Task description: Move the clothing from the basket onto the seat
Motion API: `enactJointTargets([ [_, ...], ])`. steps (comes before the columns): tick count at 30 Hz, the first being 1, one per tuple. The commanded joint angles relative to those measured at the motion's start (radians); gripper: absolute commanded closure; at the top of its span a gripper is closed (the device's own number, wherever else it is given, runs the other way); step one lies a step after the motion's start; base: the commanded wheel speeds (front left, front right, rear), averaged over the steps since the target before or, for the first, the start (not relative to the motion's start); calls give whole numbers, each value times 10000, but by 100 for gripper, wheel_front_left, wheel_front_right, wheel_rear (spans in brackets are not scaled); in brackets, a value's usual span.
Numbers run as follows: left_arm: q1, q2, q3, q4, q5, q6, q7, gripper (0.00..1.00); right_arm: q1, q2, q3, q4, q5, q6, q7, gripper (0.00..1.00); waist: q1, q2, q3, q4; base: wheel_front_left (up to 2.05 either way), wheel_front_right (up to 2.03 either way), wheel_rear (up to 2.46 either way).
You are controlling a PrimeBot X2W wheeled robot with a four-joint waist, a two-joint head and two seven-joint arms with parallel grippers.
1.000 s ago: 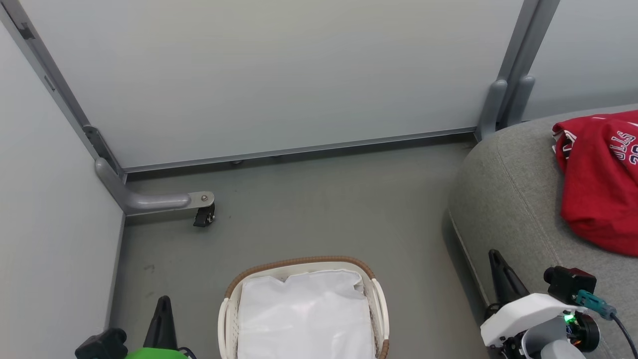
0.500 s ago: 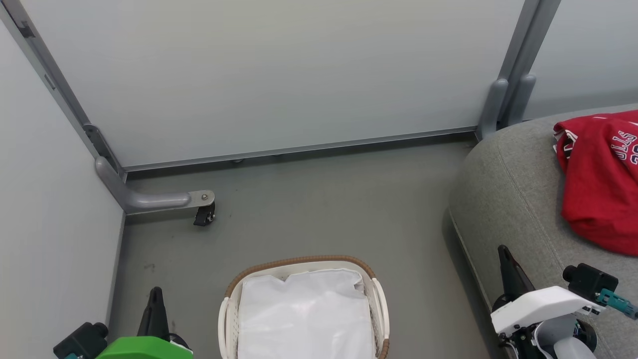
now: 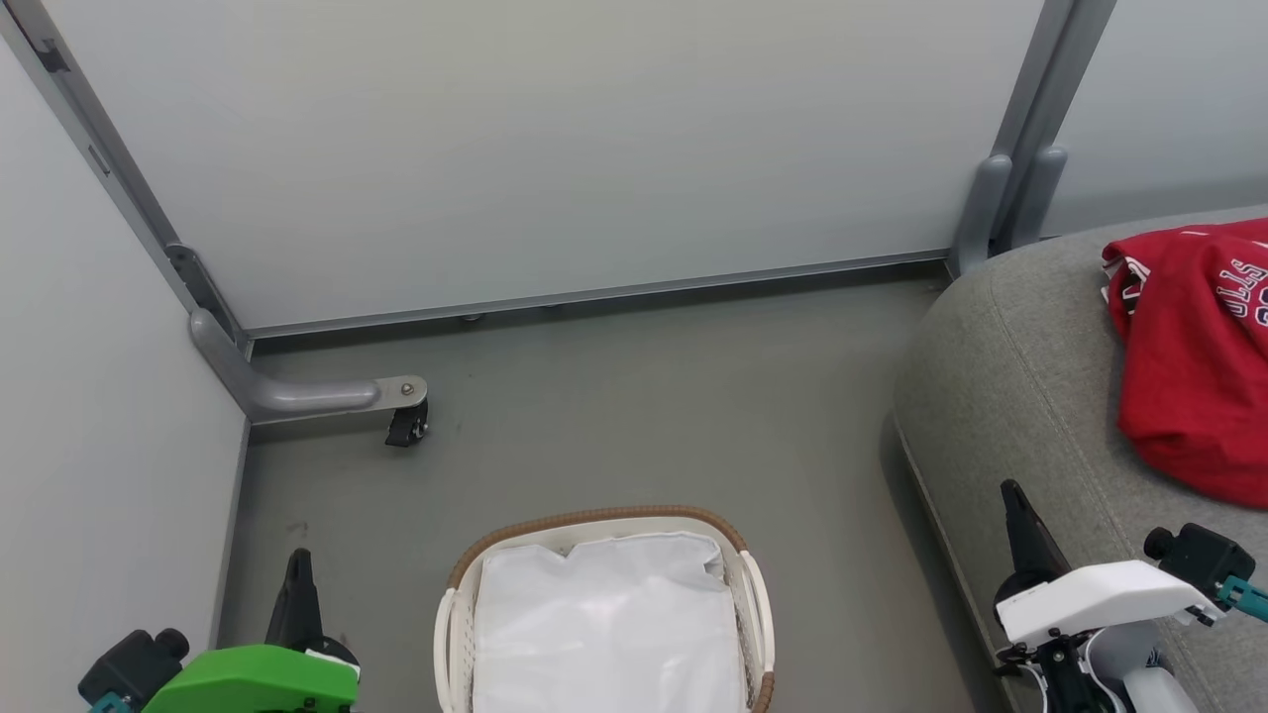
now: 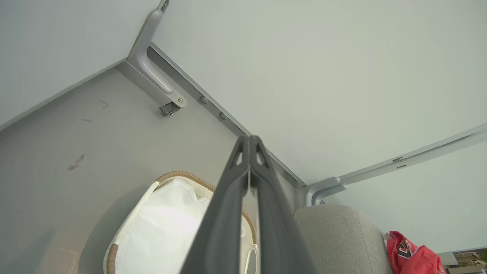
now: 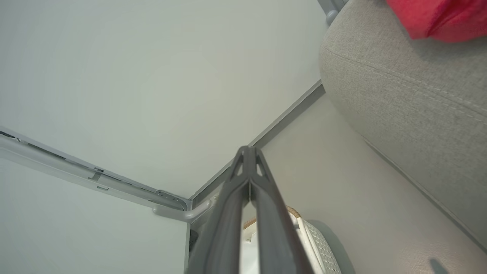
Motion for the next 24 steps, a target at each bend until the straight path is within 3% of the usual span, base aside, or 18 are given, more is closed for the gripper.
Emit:
enactJointTargets([
  [1,-297,40,82,-157,-317,-45,85,100,-111,-63,-66,-189,349,-5,84,100,0,0,3,2,0,0,0],
  [24,-618,52,416,-362,-2627,-165,761,100,-103,-80,-336,-514,2909,-6,756,100,0,0,46,26,0,0,0],
])
